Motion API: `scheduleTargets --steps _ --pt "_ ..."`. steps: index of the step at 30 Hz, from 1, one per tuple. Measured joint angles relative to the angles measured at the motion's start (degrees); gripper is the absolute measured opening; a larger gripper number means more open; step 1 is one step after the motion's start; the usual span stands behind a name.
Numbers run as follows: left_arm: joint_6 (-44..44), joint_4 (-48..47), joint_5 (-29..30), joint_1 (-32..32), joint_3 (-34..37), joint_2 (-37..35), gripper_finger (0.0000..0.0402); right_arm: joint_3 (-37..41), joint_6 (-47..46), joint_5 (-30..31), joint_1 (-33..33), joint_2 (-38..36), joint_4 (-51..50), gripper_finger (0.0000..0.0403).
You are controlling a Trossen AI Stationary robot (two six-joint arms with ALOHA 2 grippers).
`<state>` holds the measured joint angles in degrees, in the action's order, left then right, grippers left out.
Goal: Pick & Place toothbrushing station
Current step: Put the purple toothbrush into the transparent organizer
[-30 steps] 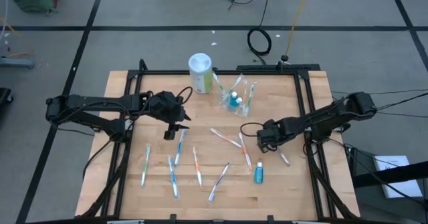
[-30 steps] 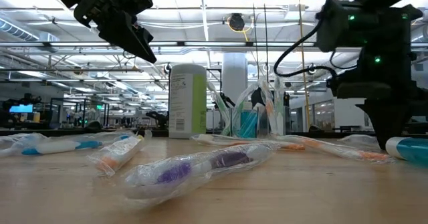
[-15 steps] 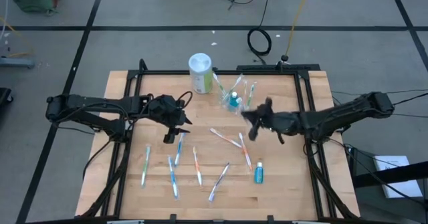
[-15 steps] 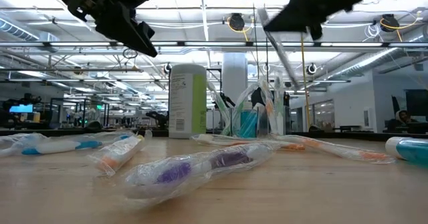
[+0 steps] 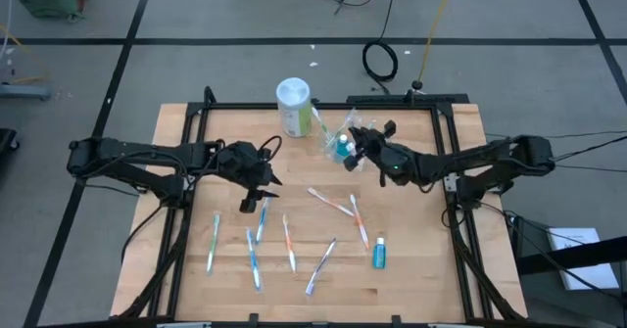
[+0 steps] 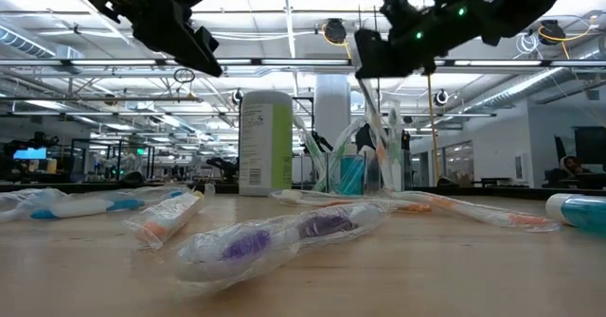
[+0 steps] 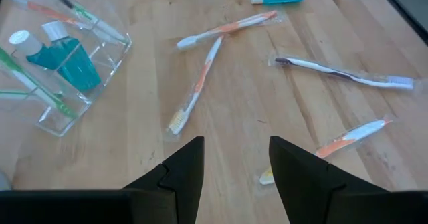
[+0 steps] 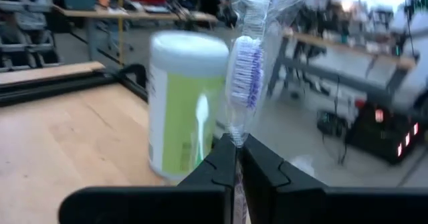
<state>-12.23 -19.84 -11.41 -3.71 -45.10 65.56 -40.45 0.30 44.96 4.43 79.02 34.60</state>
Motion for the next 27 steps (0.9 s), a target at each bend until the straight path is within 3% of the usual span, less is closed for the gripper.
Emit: scheduleTargets --steps 11,17,27 --pt "1.5 0.0 0.1 4.3 0.0 0.0 0.0175 0.0 -18.2 0.2 0.2 4.3 -10.4 0.0004" --pt "5.4 0.4 7.2 7.2 0.0 0.0 0.0175 0.0 -29.6 0.3 0.0 4.3 -20.5 0.0004" --pt "13.0 -1.0 17.2 10.0 0.0 0.0 0.0175 -0.1 -28.0 0.1 -0.1 4.2 -22.9 0.0019"
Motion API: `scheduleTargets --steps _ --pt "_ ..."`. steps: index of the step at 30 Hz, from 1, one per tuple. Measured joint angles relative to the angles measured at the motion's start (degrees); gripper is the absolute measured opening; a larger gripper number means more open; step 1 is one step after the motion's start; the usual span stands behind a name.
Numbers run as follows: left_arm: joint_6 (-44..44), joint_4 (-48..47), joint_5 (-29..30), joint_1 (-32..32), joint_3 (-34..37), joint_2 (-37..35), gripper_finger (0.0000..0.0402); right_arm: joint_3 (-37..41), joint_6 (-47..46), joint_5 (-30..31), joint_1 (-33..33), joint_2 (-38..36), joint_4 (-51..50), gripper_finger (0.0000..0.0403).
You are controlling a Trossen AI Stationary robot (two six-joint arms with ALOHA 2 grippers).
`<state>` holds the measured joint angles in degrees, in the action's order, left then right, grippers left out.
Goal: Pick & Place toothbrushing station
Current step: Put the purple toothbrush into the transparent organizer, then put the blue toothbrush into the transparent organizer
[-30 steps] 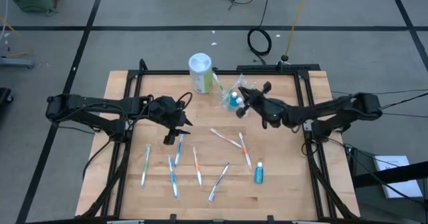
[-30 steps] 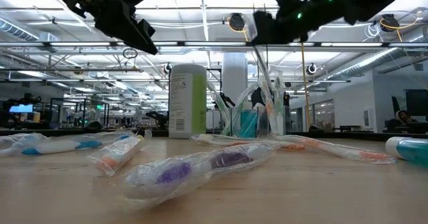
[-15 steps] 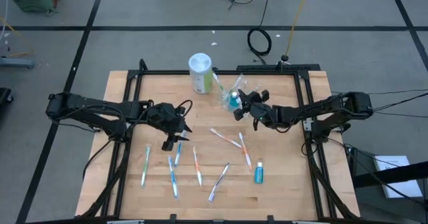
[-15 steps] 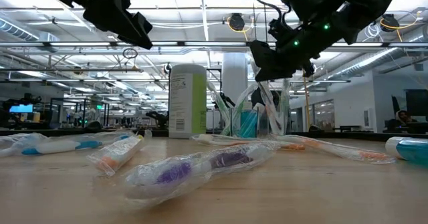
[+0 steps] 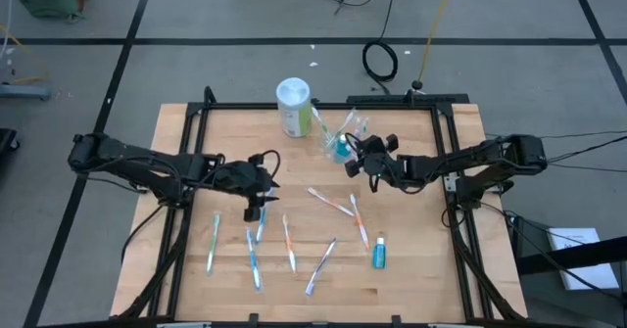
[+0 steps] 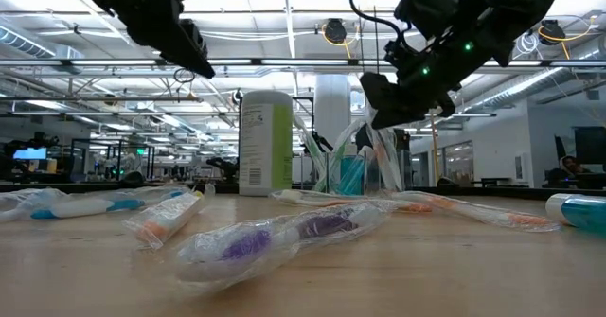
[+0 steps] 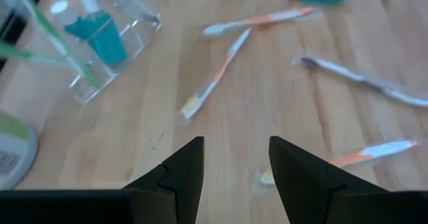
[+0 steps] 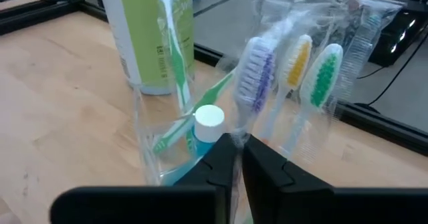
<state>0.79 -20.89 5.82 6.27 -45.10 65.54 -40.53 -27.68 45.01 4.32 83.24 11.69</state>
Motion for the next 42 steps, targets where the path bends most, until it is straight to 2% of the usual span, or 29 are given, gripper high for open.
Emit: scheduleTargets --steps 6,11,14,17,27,36,42 --pt "6.5 -2.6 2.5 0.2 0.0 0.0 0.0175 0.0 1.7 -0.5 0.0 -0.4 -2.2 0.0057" --pt "17.7 -4.9 7.0 0.1 0.0 0.1 0.0175 0.0 1.7 -5.1 -0.1 -0.7 -4.8 0.0092" --pt "24.3 -8.0 10.6 0.1 0.0 0.1 0.0175 0.1 5.6 -6.2 -0.1 -1.8 -5.5 0.011" --pt "29.8 -10.4 11.2 0.1 0.0 1.3 0.0175 0.1 9.1 -6.4 -0.1 -4.5 -5.5 0.0123" --pt "39.0 -10.6 9.2 1.0 -0.1 10.4 0.0175 0.1 10.6 -6.3 -2.2 -14.7 -8.2 0.013" --pt "52.7 -10.5 -1.1 1.1 0.0 21.3 0.0175 0.0 10.4 -6.4 -4.2 -15.3 -9.0 0.0127" --pt "53.5 -10.0 -3.8 1.0 -0.1 25.8 0.0175 0.0 8.5 -6.6 -4.5 -15.3 -9.0 0.0127"
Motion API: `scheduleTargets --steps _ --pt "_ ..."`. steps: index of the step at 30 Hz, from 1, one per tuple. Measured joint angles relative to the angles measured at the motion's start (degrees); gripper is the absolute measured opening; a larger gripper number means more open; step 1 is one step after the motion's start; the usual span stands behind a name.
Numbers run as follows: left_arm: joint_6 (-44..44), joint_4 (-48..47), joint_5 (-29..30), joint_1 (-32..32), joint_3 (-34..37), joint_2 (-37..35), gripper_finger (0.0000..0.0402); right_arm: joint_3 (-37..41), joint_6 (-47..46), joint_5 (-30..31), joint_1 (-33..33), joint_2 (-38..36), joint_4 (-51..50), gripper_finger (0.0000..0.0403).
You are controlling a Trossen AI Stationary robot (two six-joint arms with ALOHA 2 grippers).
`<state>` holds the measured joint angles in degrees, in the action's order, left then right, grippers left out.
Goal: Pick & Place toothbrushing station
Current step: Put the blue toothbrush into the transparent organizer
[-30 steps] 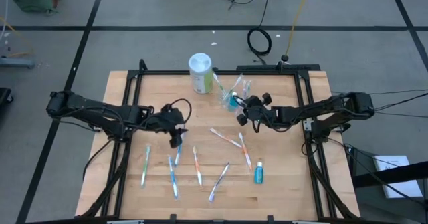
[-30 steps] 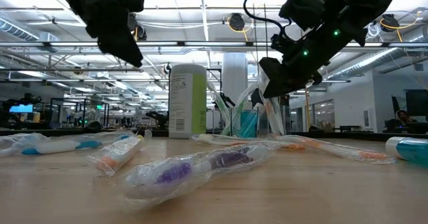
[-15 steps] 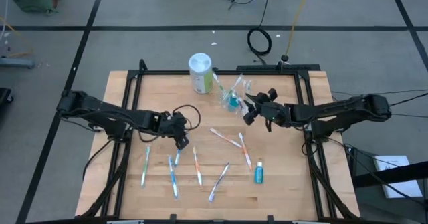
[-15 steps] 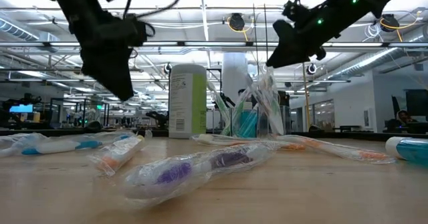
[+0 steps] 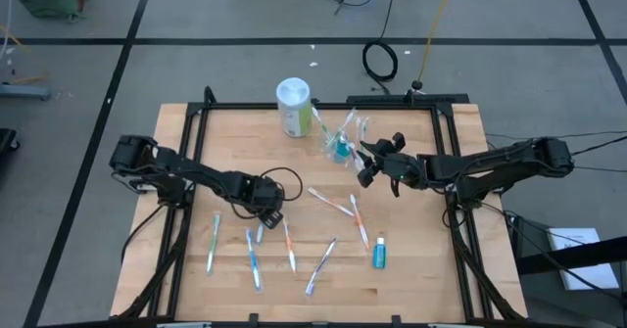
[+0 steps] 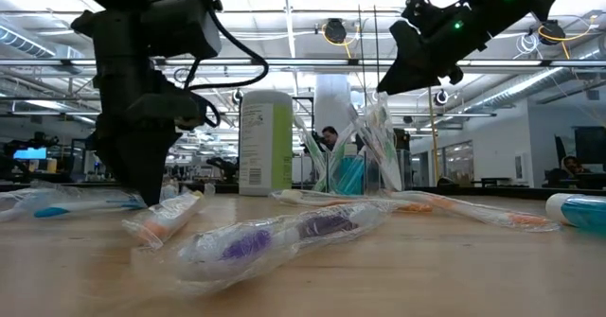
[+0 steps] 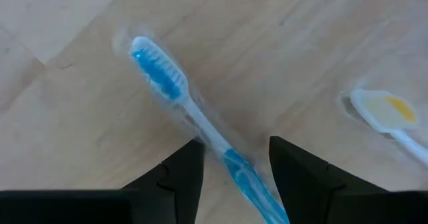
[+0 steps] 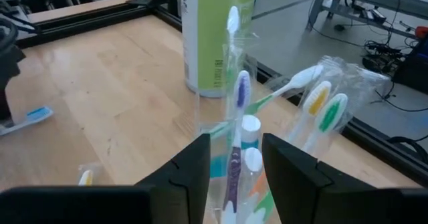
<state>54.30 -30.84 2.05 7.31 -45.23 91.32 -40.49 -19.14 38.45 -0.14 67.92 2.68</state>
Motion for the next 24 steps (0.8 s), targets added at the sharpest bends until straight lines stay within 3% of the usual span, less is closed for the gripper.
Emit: scheduleTargets --steps 7,13,18,24 --pt "-1.3 0.0 0.1 0.0 -0.1 1.0 0.0165 0.0 -1.7 -1.4 0.0 0.0 -0.5 0.0128" --pt "-4.7 -0.3 2.2 -0.1 0.0 1.1 0.0081 0.0 -3.8 -5.6 0.0 0.0 -0.6 0.0128" --pt "-6.0 1.1 4.0 -1.2 0.1 0.1 0.0012 0.0 -3.8 -5.6 0.0 0.0 -0.7 0.0128" --pt "-10.5 6.2 5.9 -4.9 0.3 -4.5 0.0035 0.0 -3.8 -5.6 0.0 0.0 -0.8 0.0128"
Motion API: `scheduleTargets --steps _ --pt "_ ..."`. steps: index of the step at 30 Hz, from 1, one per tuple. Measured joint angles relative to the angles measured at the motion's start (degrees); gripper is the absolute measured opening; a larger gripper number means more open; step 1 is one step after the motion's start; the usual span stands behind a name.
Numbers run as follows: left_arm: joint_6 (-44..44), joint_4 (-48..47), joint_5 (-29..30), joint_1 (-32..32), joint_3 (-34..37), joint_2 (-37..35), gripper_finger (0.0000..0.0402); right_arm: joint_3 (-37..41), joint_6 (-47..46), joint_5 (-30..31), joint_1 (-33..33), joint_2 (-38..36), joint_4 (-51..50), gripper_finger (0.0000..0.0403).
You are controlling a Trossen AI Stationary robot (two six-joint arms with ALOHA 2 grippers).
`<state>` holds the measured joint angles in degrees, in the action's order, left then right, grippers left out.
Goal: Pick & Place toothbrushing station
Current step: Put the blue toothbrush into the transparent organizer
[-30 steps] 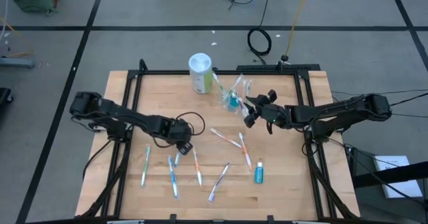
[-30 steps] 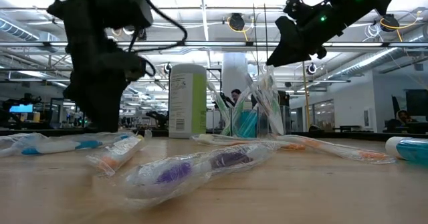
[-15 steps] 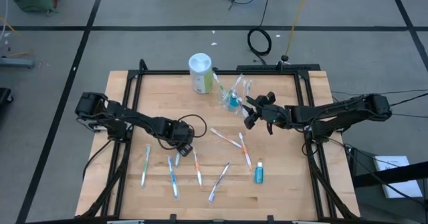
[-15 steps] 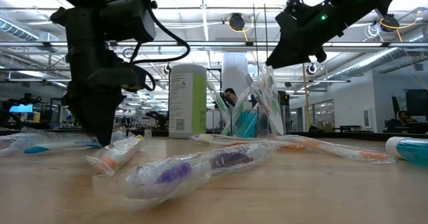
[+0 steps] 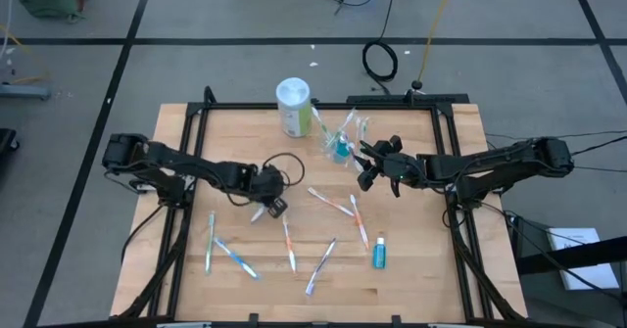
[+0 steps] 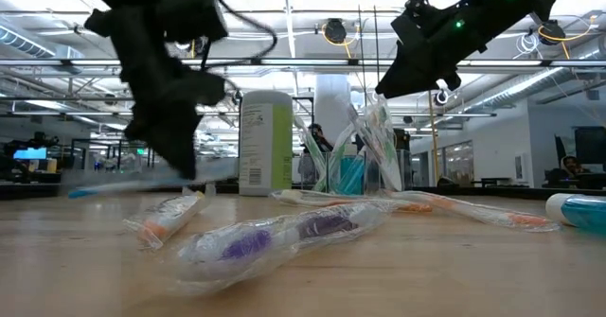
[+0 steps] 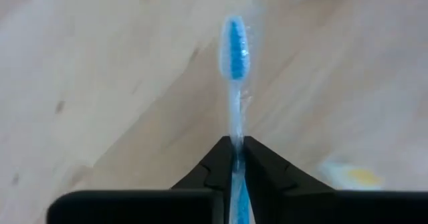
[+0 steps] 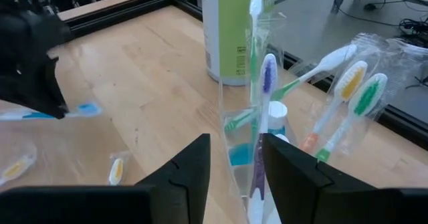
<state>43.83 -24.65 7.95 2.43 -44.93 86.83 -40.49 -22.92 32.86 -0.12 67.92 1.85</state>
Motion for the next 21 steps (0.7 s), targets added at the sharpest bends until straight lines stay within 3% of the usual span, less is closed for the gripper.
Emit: scheduleTargets --steps 4,9,14,17,21 --pt "-6.9 8.7 2.6 -2.6 0.0 -4.2 0.0035 0.0 0.0 0.0 0.0 0.0 -0.2 0.0128" --pt "-18.9 26.6 6.5 -5.2 -0.1 -7.8 0.0006 0.0 0.0 0.0 0.0 0.0 0.0 0.0128" --pt "-27.9 47.8 2.4 -7.5 -0.2 -7.2 0.001 0.0 0.0 0.0 0.0 0.0 0.0 0.0128" --pt "-34.0 54.2 1.6 -7.7 -0.2 -5.9 0.0005 0.0 0.0 0.0 0.0 0.0 0.0 0.0128" --pt "-38.2 62.2 9.0 -7.7 -0.2 -3.1 0.0006 0.0 0.0 0.0 0.0 0.0 0.0 0.0128"
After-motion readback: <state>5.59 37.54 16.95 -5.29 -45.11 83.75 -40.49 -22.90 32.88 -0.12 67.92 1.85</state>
